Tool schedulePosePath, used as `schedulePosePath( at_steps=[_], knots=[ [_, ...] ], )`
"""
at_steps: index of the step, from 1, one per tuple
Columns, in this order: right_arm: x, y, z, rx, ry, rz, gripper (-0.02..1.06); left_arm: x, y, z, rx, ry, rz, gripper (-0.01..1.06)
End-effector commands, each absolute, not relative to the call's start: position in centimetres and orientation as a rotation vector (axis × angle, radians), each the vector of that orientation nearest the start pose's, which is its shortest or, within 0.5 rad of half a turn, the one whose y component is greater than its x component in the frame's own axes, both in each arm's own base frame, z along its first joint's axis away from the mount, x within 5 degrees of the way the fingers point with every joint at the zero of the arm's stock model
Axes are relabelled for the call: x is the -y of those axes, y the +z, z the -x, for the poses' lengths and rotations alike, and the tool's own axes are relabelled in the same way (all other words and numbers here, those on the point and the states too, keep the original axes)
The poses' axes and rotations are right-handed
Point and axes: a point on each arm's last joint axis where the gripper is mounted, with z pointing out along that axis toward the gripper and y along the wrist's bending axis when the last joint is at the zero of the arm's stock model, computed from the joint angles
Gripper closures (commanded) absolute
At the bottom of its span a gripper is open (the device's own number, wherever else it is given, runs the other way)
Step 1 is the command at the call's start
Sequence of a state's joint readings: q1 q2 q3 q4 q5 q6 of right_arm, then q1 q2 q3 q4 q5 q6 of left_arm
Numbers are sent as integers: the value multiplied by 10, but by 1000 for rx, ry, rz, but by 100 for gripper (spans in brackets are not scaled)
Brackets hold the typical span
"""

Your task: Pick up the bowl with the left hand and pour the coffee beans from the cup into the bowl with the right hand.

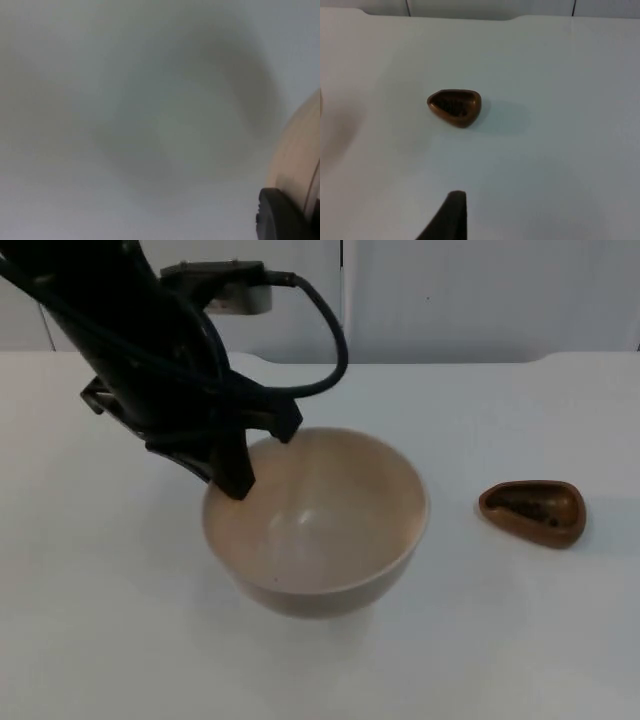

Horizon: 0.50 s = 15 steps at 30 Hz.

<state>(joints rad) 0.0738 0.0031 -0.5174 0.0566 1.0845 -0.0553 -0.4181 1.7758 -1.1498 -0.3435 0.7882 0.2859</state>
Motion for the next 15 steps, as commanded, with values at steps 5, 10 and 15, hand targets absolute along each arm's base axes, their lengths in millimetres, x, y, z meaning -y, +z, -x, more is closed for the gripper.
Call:
schedulePosePath(
  at_steps=[5,10,15],
  knots=[
    [-4,280,8,-2043,68,138,-1,169,191,-306,-2805,-433,-704,105],
    [-4,280,8,-2043,68,138,-1,170,185,-307,-2822,-430,-705,105],
    [-4,280,8,-2043,68,138,-1,170,185,-309,-2814,-416,-693,105]
  ],
)
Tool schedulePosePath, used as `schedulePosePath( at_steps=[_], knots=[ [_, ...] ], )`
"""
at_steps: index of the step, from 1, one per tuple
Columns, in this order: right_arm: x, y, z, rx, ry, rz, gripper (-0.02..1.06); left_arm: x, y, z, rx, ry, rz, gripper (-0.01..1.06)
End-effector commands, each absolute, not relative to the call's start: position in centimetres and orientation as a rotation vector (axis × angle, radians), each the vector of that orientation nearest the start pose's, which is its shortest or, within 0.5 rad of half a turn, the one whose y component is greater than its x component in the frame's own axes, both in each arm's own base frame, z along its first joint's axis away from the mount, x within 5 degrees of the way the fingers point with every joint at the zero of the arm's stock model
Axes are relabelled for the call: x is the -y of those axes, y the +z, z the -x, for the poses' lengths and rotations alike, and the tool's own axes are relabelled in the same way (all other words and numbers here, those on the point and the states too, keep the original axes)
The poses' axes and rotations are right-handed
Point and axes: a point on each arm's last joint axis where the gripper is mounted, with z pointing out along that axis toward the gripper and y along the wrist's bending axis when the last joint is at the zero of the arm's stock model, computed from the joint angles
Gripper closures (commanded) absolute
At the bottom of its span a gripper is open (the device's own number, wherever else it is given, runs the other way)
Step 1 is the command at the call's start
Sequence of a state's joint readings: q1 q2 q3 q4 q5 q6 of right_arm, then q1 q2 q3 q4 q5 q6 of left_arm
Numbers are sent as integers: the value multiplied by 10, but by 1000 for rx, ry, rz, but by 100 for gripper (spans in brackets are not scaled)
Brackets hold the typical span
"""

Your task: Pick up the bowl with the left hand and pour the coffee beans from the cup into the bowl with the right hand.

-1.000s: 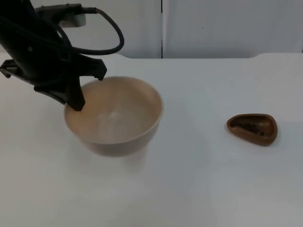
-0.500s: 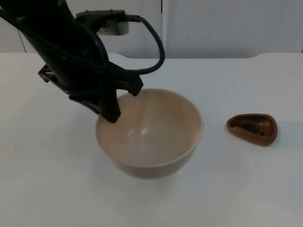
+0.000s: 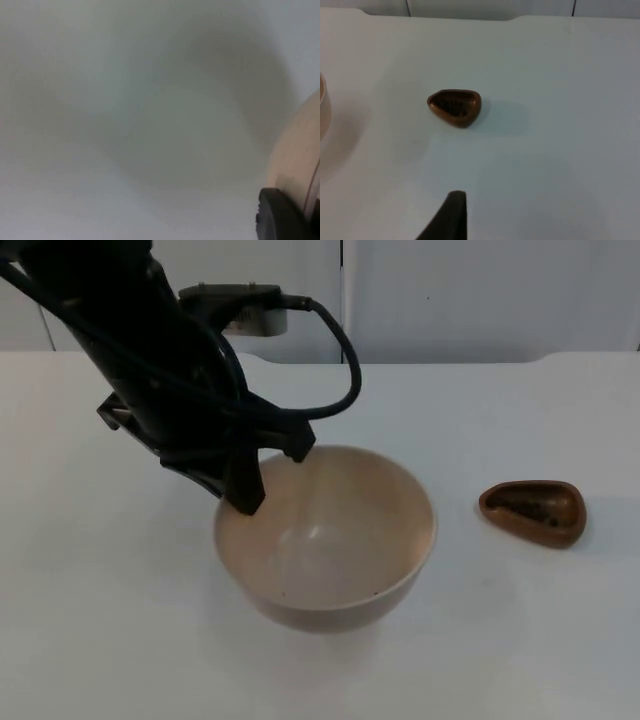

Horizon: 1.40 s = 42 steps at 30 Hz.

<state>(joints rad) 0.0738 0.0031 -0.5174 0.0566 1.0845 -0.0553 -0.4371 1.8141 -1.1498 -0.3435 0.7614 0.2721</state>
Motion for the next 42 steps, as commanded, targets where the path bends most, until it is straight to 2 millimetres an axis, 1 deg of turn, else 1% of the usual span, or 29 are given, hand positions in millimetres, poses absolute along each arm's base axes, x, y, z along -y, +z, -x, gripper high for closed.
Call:
schedulePosePath(
  at_steps=[1,8,13,18,21,22,25,42],
  knots=[
    [-4,280,8,-2043,68,138,-1,169,185,-310,-2812,-398,-683,105],
    [-4,280,8,-2043,68,138,-1,167,184,-310,-2818,-372,-662,105],
    [-4,280,8,-2043,68,138,-1,164,187,-314,-2826,-307,-635,105],
    [-4,280,8,-2043,68,138,-1,169,190,-312,-2826,-303,-665,105],
    [-4,280,8,-2043,68,138,-1,174,189,-310,-2815,-236,-686,105],
    [-4,280,8,-2043,68,138,-1,174,189,-310,-2815,-236,-686,105],
    [-4,280,8,-2043,68,138,-1,174,189,-310,-2809,-165,-680,105],
    [-6,281,8,-2037,97,139,-1,175,190,-312,-2785,-173,-663,105]
  ],
)
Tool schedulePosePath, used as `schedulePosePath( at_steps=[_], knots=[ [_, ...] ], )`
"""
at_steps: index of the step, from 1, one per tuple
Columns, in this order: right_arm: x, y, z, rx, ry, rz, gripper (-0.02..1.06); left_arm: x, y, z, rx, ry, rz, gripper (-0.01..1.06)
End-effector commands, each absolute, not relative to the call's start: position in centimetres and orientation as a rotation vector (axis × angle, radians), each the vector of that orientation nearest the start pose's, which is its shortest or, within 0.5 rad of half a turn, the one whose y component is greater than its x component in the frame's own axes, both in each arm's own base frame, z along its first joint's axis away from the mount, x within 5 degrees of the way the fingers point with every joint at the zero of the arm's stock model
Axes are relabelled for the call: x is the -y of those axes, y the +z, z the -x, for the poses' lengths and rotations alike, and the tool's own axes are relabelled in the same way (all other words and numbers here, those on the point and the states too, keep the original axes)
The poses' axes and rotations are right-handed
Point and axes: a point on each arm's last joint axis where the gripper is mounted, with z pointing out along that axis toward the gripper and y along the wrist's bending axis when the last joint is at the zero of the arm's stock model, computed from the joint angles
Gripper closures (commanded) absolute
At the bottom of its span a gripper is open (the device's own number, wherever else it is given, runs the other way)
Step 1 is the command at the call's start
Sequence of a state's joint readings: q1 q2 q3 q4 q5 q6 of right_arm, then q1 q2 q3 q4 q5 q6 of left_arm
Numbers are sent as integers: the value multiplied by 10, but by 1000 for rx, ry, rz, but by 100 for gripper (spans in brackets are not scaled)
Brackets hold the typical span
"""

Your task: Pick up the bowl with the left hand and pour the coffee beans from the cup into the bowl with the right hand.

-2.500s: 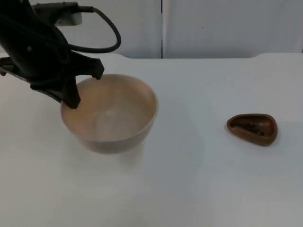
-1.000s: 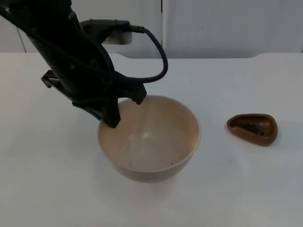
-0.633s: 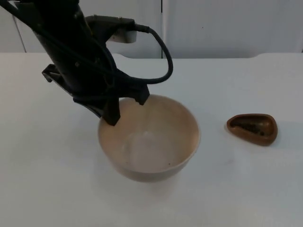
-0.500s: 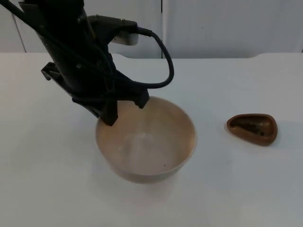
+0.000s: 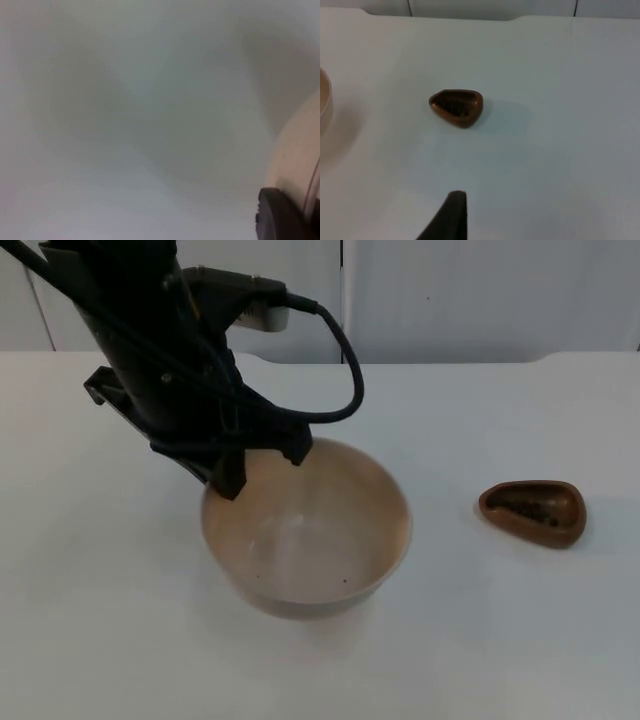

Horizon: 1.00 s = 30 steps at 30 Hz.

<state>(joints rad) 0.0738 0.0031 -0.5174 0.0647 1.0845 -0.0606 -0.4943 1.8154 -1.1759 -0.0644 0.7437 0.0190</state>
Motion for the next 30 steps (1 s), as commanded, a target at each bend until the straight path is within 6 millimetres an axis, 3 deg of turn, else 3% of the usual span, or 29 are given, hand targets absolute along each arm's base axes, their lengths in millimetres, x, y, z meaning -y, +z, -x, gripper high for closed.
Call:
schedulePosePath(
  at_steps=[1,6,14,19,30],
  knots=[
    [-6,281,8,-2037,104,140,-1,175,190,-312,-2784,-178,-659,105],
    [-7,281,8,-2036,112,140,-1,176,190,-312,-2785,-199,-642,105],
    [-9,291,-7,-2122,127,141,-1,178,190,-312,-2783,-224,-620,105],
    [-12,304,-26,-2200,156,140,-1,177,189,-312,-2782,-215,-628,105],
    [-17,336,-92,-2377,174,130,-1,176,189,-313,-2796,-199,-581,105]
  ],
)
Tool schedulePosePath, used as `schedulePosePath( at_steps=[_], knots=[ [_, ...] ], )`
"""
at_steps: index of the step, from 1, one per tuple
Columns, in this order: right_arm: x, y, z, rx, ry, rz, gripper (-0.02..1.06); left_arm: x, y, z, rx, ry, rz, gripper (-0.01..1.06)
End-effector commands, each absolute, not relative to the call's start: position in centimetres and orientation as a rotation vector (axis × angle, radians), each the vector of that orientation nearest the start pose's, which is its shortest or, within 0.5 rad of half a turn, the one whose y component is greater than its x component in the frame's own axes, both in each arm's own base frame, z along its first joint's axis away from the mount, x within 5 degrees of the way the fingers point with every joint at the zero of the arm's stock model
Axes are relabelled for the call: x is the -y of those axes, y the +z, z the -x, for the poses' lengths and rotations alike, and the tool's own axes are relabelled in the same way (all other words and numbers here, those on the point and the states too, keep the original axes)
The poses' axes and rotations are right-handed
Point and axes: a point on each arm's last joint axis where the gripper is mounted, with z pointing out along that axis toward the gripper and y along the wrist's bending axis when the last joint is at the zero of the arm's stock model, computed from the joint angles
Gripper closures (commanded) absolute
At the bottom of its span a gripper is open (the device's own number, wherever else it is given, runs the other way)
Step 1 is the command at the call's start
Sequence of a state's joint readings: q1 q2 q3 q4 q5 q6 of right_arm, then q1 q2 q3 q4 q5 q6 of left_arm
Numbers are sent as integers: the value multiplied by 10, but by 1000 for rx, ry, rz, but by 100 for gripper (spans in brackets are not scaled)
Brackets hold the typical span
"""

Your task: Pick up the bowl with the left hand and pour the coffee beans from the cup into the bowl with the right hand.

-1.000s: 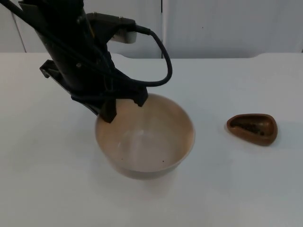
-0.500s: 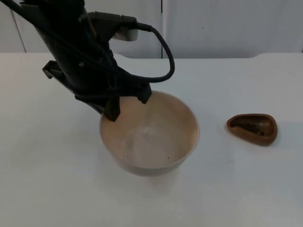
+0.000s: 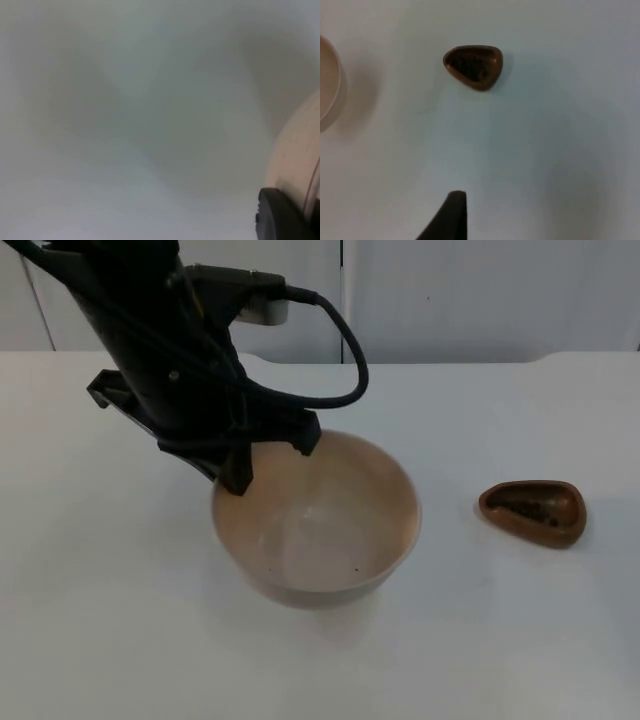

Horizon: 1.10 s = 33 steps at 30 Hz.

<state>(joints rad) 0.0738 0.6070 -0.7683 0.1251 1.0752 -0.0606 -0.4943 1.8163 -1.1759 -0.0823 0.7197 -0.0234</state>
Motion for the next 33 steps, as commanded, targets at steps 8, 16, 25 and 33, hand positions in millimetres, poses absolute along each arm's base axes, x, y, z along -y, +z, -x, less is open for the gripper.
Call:
schedulePosePath(
  at_steps=[8,16,25,33],
  knots=[
    [-21,333,-156,-2550,186,94,-1,176,189,-313,-2804,-200,-555,105],
    [-24,316,-203,-2628,186,66,-1,177,175,-316,-2836,-183,-539,105],
    [-30,291,-232,-2702,196,16,0,177,174,-317,-2823,-178,-544,105],
    [-61,277,-270,-2750,11,56,0,177,172,-317,-2829,-176,-545,105]
  ],
)
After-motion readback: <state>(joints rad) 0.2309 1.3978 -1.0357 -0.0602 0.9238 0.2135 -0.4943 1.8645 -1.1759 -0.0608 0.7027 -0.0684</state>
